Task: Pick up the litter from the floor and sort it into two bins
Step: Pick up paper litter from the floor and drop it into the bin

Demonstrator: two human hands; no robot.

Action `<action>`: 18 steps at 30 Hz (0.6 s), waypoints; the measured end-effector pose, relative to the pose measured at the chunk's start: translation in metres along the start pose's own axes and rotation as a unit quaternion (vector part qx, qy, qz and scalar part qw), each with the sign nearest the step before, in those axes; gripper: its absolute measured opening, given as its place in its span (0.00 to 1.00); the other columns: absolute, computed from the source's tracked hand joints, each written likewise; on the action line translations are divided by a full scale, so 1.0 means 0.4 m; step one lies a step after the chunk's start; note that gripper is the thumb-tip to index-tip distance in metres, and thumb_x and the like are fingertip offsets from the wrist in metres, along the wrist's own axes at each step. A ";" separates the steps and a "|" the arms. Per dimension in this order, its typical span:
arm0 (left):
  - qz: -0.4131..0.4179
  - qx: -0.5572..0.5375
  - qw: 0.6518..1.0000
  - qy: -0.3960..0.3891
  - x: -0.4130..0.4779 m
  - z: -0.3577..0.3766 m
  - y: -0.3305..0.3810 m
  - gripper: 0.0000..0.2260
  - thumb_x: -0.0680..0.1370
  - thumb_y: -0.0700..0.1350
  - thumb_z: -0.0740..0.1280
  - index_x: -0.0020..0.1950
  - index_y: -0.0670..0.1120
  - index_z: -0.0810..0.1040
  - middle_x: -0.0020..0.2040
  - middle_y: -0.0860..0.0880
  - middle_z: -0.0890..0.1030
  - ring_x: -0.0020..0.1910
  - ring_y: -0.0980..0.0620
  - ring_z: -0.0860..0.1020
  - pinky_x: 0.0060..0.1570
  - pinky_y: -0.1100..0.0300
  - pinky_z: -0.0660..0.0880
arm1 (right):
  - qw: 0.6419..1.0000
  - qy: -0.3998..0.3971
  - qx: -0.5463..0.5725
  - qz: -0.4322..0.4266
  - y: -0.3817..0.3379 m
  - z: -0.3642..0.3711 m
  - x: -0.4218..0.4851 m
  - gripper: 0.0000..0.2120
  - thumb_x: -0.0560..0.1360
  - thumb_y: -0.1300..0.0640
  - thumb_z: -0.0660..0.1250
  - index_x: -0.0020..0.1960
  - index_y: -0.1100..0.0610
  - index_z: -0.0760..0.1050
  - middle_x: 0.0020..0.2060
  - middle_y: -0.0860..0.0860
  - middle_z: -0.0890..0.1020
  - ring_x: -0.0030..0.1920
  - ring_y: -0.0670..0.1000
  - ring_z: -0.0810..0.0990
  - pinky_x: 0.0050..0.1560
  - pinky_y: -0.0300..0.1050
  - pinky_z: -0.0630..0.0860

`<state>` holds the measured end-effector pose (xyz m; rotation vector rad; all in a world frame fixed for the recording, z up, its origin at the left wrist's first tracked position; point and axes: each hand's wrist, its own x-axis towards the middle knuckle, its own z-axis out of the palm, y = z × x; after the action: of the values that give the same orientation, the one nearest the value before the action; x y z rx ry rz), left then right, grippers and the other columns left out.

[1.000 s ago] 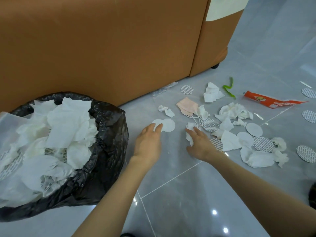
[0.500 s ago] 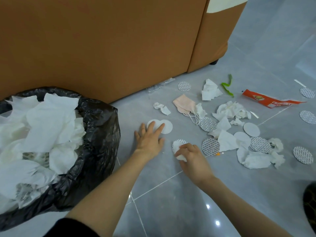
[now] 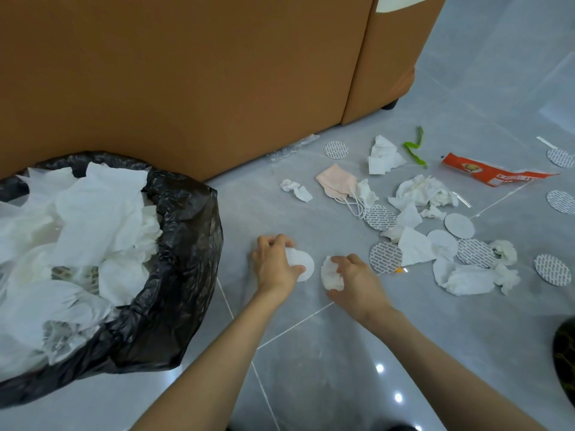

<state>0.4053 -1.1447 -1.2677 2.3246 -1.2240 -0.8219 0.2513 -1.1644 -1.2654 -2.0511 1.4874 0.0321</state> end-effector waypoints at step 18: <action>-0.035 -0.027 0.998 -0.045 -0.027 0.007 -0.004 0.19 0.70 0.44 0.73 0.60 0.46 0.76 0.62 0.43 0.69 0.62 0.43 0.70 0.60 0.59 0.66 | 0.998 0.066 0.001 0.006 0.011 0.009 -0.041 0.14 0.74 0.55 0.69 0.59 0.55 0.76 0.60 0.51 0.70 0.61 0.53 0.68 0.53 0.42 0.69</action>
<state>0.3995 -1.1349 -1.2674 2.3207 -1.1483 -0.9809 0.2425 -1.1492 -1.2646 -2.0770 1.5780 -0.1021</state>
